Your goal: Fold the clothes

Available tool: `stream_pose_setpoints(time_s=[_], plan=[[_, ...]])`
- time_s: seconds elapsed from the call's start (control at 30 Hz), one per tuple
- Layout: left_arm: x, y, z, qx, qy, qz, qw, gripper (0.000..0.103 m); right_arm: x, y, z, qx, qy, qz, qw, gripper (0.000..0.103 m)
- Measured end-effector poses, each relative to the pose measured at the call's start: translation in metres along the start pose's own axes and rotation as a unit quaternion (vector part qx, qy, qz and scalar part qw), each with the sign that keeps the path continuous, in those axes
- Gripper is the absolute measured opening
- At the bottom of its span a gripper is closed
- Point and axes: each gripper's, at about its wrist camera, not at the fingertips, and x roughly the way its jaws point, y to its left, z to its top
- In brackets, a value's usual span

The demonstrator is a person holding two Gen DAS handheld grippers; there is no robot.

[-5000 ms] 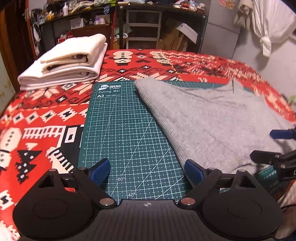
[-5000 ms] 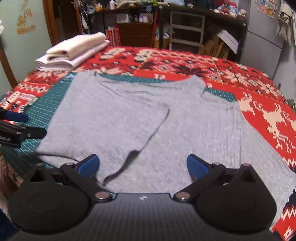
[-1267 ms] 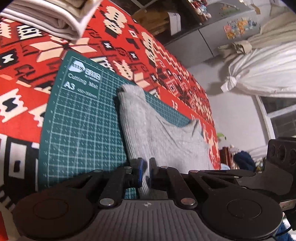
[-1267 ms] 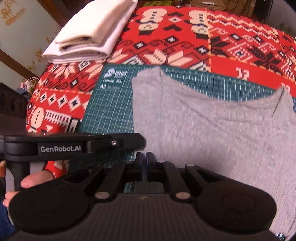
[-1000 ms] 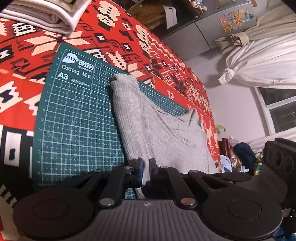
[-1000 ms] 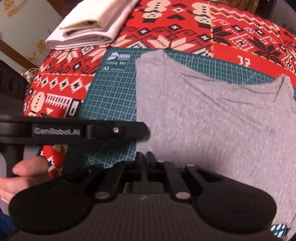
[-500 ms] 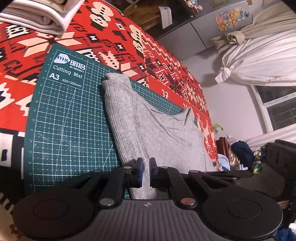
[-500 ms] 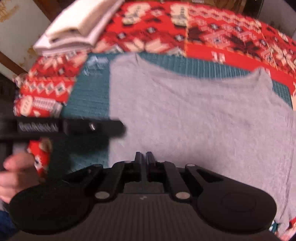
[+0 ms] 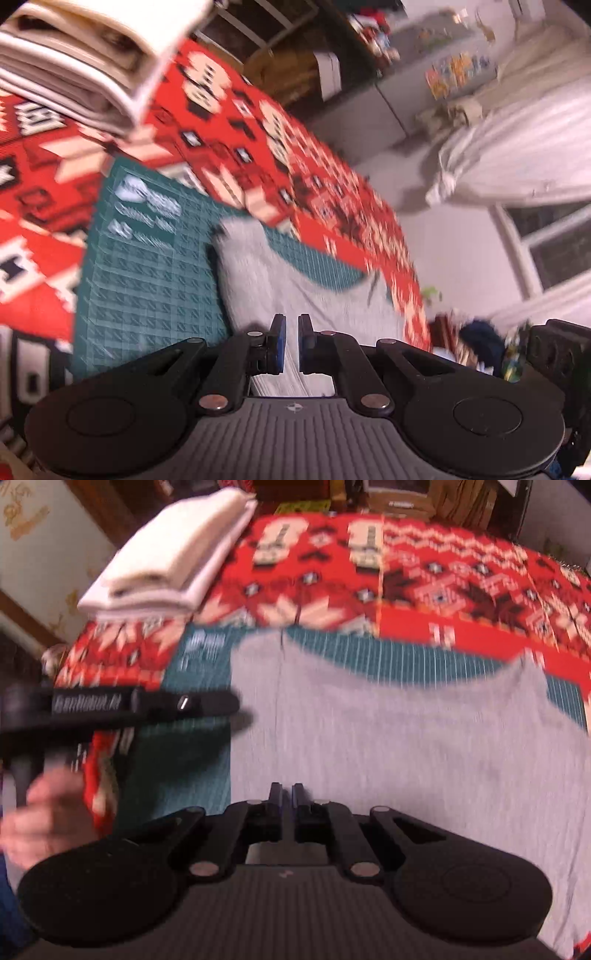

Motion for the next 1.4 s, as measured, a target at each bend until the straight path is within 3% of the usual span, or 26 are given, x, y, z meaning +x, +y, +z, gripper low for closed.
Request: stream_pose_setpoints(time_s=[0.23, 0.43, 0.57, 0.67, 0.93, 1.2, 1.4], plan=[[-0.003, 0.030, 0.017, -0.068, -0.026, -0.020, 0.9971, 0.005, 0.031, 0.012, 0.064, 0.019, -0.027, 0.010, 0.999, 0.005], [0.002, 0.027, 0.019, -0.061, -0.021, -0.018, 0.9977, 0.005, 0.063, 0.007, 0.090, 0.027, -0.026, -0.017, 0.999, 0.005], [0.005, 0.030, 0.018, -0.066, -0.016, -0.017, 0.9976, 0.005, 0.059, -0.001, 0.090, 0.056, -0.025, 0.000, 0.998, 0.006], [0.002, 0.036, 0.019, -0.080, -0.021, -0.020, 0.9964, 0.005, 0.050, 0.009, 0.087, 0.043, -0.038, 0.024, 0.998, 0.006], [-0.005, 0.046, 0.021, -0.102, -0.030, -0.027, 0.9940, 0.005, 0.076, 0.032, 0.097, 0.016, -0.019, 0.003, 1.000, 0.004], [0.001, 0.031, 0.015, -0.068, -0.007, -0.060, 0.9958, 0.005, 0.028, 0.003, 0.076, 0.039, -0.028, 0.002, 0.999, 0.006], [0.016, 0.015, 0.006, -0.031, 0.021, -0.058, 0.9976, 0.005, 0.035, -0.023, 0.055, 0.052, -0.020, -0.016, 0.998, 0.005]])
